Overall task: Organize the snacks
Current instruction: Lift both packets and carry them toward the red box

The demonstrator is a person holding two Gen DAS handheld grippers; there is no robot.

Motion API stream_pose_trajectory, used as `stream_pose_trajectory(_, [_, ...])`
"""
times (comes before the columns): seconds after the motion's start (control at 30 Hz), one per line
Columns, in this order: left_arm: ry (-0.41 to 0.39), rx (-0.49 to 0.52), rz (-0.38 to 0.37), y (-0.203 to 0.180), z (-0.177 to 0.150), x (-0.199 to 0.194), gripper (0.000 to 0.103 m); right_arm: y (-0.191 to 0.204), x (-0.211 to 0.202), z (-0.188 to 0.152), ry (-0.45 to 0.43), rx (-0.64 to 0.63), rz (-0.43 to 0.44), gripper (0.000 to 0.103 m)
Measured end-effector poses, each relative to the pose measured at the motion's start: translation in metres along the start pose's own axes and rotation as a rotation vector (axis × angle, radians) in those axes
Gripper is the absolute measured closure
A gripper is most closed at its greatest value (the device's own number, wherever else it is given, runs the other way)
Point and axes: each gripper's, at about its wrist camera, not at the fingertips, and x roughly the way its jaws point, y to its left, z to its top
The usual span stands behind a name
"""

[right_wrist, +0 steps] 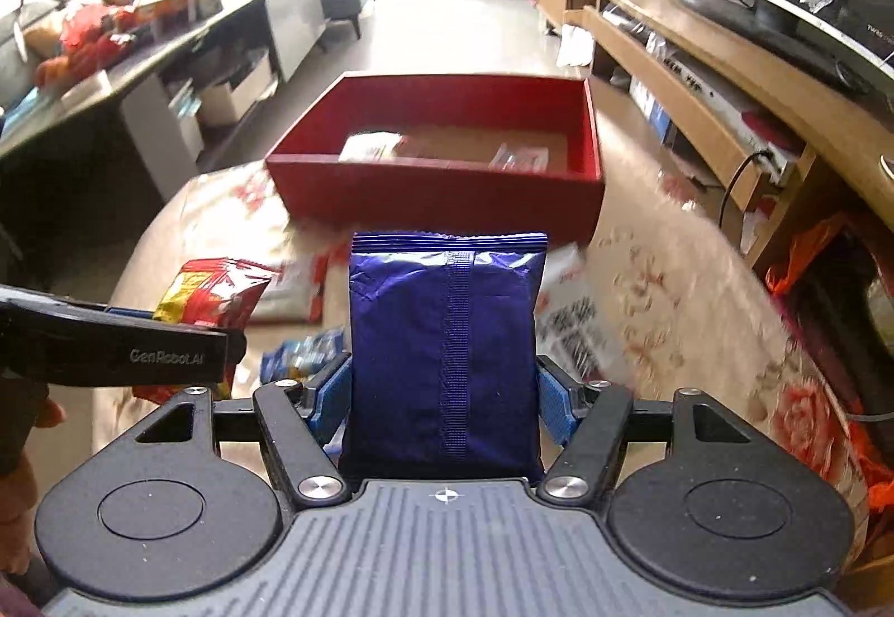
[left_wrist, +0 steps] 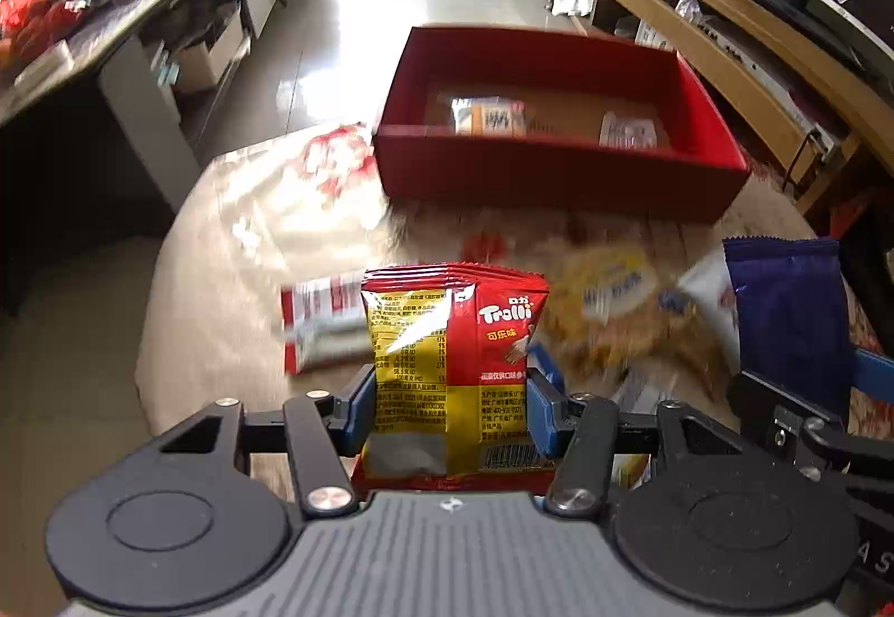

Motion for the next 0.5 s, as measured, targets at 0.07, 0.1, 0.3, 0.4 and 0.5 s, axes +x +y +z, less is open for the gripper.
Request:
stream_pose_trajectory(0.07, [-0.011, -0.001, -0.002, -0.001, 0.01, 0.001, 0.053, -0.004, 0.004, 0.009, -0.013, 0.01, -0.007, 0.03])
stream_pose_trajectory(0.1, [-0.013, -0.005, -0.01, -0.002, 0.015, 0.002, 0.053, -0.006, 0.005, 0.014, -0.019, 0.017, -0.007, 0.03])
stream_pose_trajectory(0.3, [-0.027, 0.018, -0.022, -0.012, 0.036, 0.012, 0.053, -0.008, 0.01, 0.036, -0.061, 0.02, -0.008, 0.03])
stream_pose_trajectory(0.4, [-0.026, 0.017, -0.011, -0.013, 0.042, 0.018, 0.053, -0.013, 0.017, 0.043, -0.06, 0.017, -0.023, 0.03])
stream_pose_trajectory(0.5, [-0.023, 0.014, -0.012, -0.013, 0.049, 0.022, 0.053, -0.017, 0.024, 0.049, -0.056, 0.023, -0.032, 0.03])
